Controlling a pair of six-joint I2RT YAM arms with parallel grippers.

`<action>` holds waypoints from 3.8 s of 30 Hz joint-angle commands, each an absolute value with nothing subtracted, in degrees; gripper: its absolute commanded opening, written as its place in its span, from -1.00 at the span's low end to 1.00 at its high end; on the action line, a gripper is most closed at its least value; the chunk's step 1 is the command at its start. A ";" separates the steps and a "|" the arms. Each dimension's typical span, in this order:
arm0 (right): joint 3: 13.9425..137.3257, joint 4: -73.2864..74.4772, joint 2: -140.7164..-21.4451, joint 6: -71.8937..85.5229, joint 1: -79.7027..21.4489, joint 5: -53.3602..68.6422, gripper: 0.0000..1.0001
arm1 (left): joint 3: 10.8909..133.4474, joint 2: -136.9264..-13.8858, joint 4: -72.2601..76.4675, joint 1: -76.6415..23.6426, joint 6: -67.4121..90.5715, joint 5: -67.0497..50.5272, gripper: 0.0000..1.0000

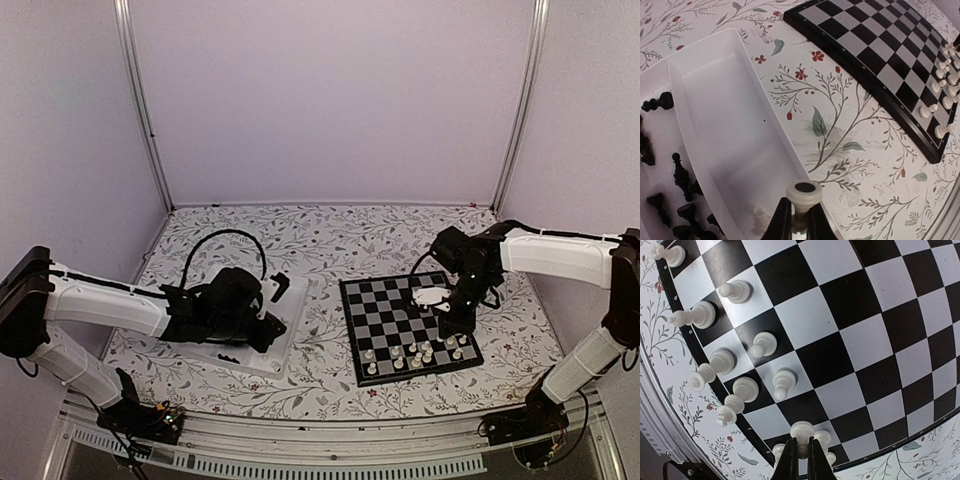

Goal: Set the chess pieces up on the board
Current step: Place the chess piece on the chessboard.

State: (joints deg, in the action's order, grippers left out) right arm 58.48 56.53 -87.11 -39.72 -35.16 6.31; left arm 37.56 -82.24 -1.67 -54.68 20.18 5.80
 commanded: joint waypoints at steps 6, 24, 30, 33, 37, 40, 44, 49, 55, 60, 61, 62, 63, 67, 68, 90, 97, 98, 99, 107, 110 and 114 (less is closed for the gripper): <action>57.04 53.51 -90.82 -38.23 -36.58 4.58 -0.94 | 37.19 -80.42 -2.56 -53.81 20.52 7.07 -1.00; 57.11 53.29 -90.95 -37.28 -36.74 6.28 -0.49 | 37.78 -81.28 -2.48 -53.81 20.14 6.40 -1.00; 64.03 57.10 -87.82 -37.63 -35.39 11.81 -0.31 | 39.37 -81.81 -3.56 -53.91 18.68 2.37 -1.00; 68.36 57.82 -86.87 -38.51 -35.00 16.37 -0.31 | 39.81 -81.38 -2.93 -53.87 17.56 -2.80 -1.00; 74.87 56.73 -87.37 -38.94 -35.11 25.63 -0.32 | 40.67 -80.75 -0.98 -53.88 15.91 -13.11 -1.00; 79.21 54.65 -89.05 -38.11 -35.89 31.35 -0.33 | 43.18 -82.17 -1.05 -53.90 15.90 -18.61 -0.99; 84.88 53.40 -93.57 -33.50 -36.32 39.18 -0.35 | 46.04 -83.02 -2.02 -54.37 15.85 -19.86 -0.98; 88.92 54.03 -98.29 -32.84 -38.14 45.14 -0.39 | 47.75 -83.15 -1.01 -54.33 16.76 -25.03 -0.97; 87.58 52.45 -93.75 -44.67 -46.05 33.88 -0.31 | 51.95 -86.80 -2.42 -54.05 19.86 -37.36 -0.93; 84.64 51.17 -91.39 -51.87 -54.22 20.30 -0.26 | 56.75 -90.65 -5.89 -53.88 21.29 -45.47 -0.91; 84.23 50.71 -91.53 -52.30 -55.41 18.08 -0.26 | 57.30 -91.31 -6.13 -53.88 21.58 -46.92 -0.90; 83.80 50.15 -91.61 -52.72 -56.39 16.06 -0.26 | 57.84 -91.90 -6.26 -53.88 21.92 -48.11 -0.90; 83.48 49.79 -91.73 -53.10 -57.21 14.70 -0.26 | 58.13 -92.41 -6.30 -53.88 22.22 -48.90 -0.89; 82.53 49.41 -92.02 -54.28 -59.82 11.55 -0.24 | 58.79 -93.57 -6.25 -53.79 22.79 -50.27 -0.89; 82.27 49.44 -92.02 -54.59 -60.31 10.98 -0.23 | 58.80 -93.71 -6.37 -53.79 22.89 -50.49 -0.88; 78.05 45.16 -94.46 -53.57 -69.27 0.66 -0.27 | 60.12 -97.49 -3.43 -53.61 25.38 -52.76 -0.85; 77.46 44.79 -95.47 -52.89 -69.73 -2.17 -0.80 | 60.21 -96.86 -3.44 -53.48 25.45 -52.87 -0.69; 77.25 44.53 -95.32 -52.55 -69.72 -2.22 -0.84 | 60.13 -96.48 -4.21 -53.44 24.96 -52.15 -0.61; 77.02 44.13 -94.95 -52.14 -69.68 -2.30 -0.86 | 59.89 -95.73 -5.02 -53.48 24.37 -50.47 -0.53; 77.16 43.55 -89.31 -44.51 -59.29 16.83 -0.90 | 47.23 -77.61 -0.02 -53.35 21.84 -33.45 -0.24; 77.28 42.98 -87.88 -41.09 -53.61 26.98 -0.91 | 43.84 -71.67 4.71 -54.10 19.38 -22.11 -0.21; 77.17 40.41 -87.11 -35.04 -47.52 39.10 -0.93 | 41.46 -68.43 16.87 -58.33 15.29 -9.10 -0.20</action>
